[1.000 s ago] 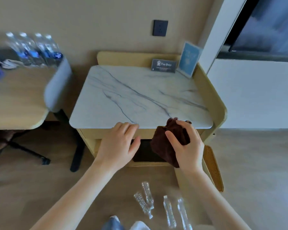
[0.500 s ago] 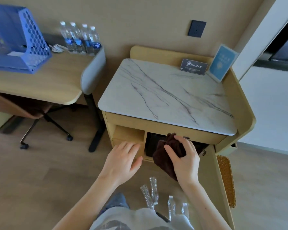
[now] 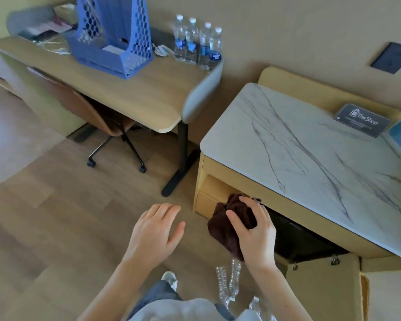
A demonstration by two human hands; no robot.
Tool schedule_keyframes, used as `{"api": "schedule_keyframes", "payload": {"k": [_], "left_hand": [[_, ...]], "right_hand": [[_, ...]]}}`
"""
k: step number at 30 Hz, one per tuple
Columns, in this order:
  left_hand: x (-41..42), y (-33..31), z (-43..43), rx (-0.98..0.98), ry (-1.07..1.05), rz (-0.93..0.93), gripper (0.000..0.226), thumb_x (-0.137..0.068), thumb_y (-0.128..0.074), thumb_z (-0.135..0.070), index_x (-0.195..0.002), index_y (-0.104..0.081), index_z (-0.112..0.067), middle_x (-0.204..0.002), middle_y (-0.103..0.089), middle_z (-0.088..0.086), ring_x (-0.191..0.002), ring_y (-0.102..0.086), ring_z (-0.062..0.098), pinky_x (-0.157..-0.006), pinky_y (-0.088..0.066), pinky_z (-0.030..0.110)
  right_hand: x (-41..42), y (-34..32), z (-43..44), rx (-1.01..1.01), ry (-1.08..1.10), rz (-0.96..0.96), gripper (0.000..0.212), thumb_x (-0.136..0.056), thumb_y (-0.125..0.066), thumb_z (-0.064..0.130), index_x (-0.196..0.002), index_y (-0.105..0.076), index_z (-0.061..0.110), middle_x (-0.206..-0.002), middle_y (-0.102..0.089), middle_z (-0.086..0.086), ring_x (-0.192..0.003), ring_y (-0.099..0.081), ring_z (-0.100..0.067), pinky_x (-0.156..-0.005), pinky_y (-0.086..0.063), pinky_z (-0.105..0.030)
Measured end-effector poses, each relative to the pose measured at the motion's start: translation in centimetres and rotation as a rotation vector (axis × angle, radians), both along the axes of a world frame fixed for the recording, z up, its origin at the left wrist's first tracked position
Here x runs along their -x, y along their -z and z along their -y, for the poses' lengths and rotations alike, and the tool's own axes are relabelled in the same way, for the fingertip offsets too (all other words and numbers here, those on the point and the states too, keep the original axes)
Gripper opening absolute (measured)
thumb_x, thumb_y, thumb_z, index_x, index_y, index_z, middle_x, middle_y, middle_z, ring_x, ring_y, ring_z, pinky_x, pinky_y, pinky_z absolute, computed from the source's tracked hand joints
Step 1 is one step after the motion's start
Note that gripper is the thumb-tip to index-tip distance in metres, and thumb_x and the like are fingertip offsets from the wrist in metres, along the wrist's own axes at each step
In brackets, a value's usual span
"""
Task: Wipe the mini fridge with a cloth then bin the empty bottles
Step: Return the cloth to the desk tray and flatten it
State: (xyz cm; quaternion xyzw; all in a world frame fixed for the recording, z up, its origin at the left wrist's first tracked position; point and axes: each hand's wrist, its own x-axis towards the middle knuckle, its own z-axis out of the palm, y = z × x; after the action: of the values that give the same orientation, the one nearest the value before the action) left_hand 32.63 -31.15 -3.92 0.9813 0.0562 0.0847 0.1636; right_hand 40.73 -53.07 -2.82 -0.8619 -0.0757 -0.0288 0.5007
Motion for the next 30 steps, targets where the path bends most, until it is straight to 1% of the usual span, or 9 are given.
{"api": "schedule_keyframes", "payload": {"k": [3, 6, 11, 15, 17, 20, 22, 25, 30], "left_hand": [[-0.7, -0.3, -5.1, -0.012, -0.069, 0.010, 0.042, -0.093, -0.043, -0.044, -0.114, -0.068, -0.017, -0.109, -0.068, -0.006, -0.100, -0.063, 0.015, -0.082, -0.051, 0.031], [-1.3, -1.3, -10.6, -0.044, -0.162, 0.050, 0.042, -0.093, -0.044, -0.043, -0.114, -0.068, -0.015, -0.107, -0.067, -0.005, -0.097, -0.063, 0.017, -0.081, -0.051, 0.032], [0.3, -4.0, -18.1, -0.072, -0.384, 0.110, 0.041, -0.093, -0.044, -0.043, -0.114, -0.067, -0.015, -0.108, -0.066, -0.004, -0.099, -0.060, 0.019, -0.083, -0.049, 0.034], [4.0, -5.1, -22.4, -0.075, -0.615, 0.113, 0.043, -0.093, -0.045, -0.041, -0.114, -0.067, -0.011, -0.107, -0.066, 0.001, -0.099, -0.060, 0.025, -0.083, -0.051, 0.037], [5.8, -5.1, -23.7, -0.074, -0.730, 0.098, 0.044, -0.093, -0.045, -0.041, -0.114, -0.067, -0.008, -0.106, -0.067, 0.004, -0.098, -0.061, 0.028, -0.081, -0.051, 0.037], [7.5, -4.3, -25.0, -0.047, -0.866, 0.072, 0.046, -0.093, -0.045, -0.040, -0.114, -0.068, -0.006, -0.107, -0.068, 0.007, -0.097, -0.062, 0.031, -0.080, -0.052, 0.038], [7.8, -3.6, -26.0, -0.027, -0.940, 0.060, 0.046, -0.093, -0.045, -0.040, -0.113, -0.069, -0.006, -0.107, -0.068, 0.008, -0.097, -0.063, 0.031, -0.080, -0.052, 0.038], [7.1, -2.3, -28.4, -0.010, -1.008, 0.033, 0.045, -0.092, -0.045, -0.039, -0.110, -0.069, -0.006, -0.105, -0.069, 0.009, -0.095, -0.064, 0.032, -0.079, -0.053, 0.038], [2.5, -2.1, -35.0, 0.007, -1.080, 0.007, 0.047, -0.092, -0.043, -0.040, -0.109, -0.070, -0.005, -0.106, -0.069, 0.009, -0.097, -0.064, 0.032, -0.082, -0.053, 0.038]], "right_hand": [[-2.1, -0.1, -5.2, -0.011, -0.055, 0.027, 0.034, -0.085, -0.077, 0.027, -0.117, -0.065, 0.033, -0.109, -0.064, 0.010, -0.106, -0.054, 0.012, -0.086, -0.036, 0.004], [-4.3, -0.4, -10.7, -0.005, -0.127, 0.051, 0.032, -0.086, -0.077, 0.029, -0.117, -0.067, 0.029, -0.109, -0.065, 0.010, -0.103, -0.057, 0.003, -0.084, -0.037, 0.005], [-6.8, -1.7, -20.0, -0.035, -0.296, 0.080, 0.035, -0.086, -0.076, 0.030, -0.119, -0.066, 0.026, -0.116, -0.064, 0.010, -0.104, -0.055, 0.000, -0.088, -0.034, 0.003], [-7.5, -2.7, -27.7, -0.049, -0.515, 0.130, 0.037, -0.085, -0.078, 0.026, -0.120, -0.068, 0.023, -0.114, -0.061, 0.015, -0.107, -0.050, 0.013, -0.094, -0.030, 0.004], [-7.8, -2.7, -31.3, -0.060, -0.634, 0.141, 0.036, -0.084, -0.079, 0.024, -0.118, -0.068, 0.022, -0.110, -0.062, 0.016, -0.107, -0.049, 0.021, -0.094, -0.031, 0.004], [-8.2, -2.4, -36.1, -0.077, -0.773, 0.124, 0.034, -0.084, -0.078, 0.024, -0.117, -0.069, 0.018, -0.109, -0.064, 0.011, -0.106, -0.050, 0.022, -0.091, -0.032, 0.005], [-8.9, -1.9, -39.1, -0.073, -0.837, 0.093, 0.032, -0.085, -0.077, 0.028, -0.116, -0.068, 0.022, -0.109, -0.064, 0.013, -0.105, -0.051, 0.022, -0.088, -0.033, 0.006], [-10.4, -0.7, -43.8, -0.036, -0.920, 0.056, 0.031, -0.086, -0.072, 0.038, -0.115, -0.061, 0.037, -0.109, -0.060, 0.022, -0.102, -0.054, 0.016, -0.084, -0.036, 0.003], [-14.8, 0.2, -52.2, -0.047, -1.013, 0.026, 0.033, -0.087, -0.074, 0.036, -0.118, -0.062, 0.036, -0.108, -0.057, 0.032, -0.107, -0.054, 0.013, -0.090, -0.039, -0.009]]}}
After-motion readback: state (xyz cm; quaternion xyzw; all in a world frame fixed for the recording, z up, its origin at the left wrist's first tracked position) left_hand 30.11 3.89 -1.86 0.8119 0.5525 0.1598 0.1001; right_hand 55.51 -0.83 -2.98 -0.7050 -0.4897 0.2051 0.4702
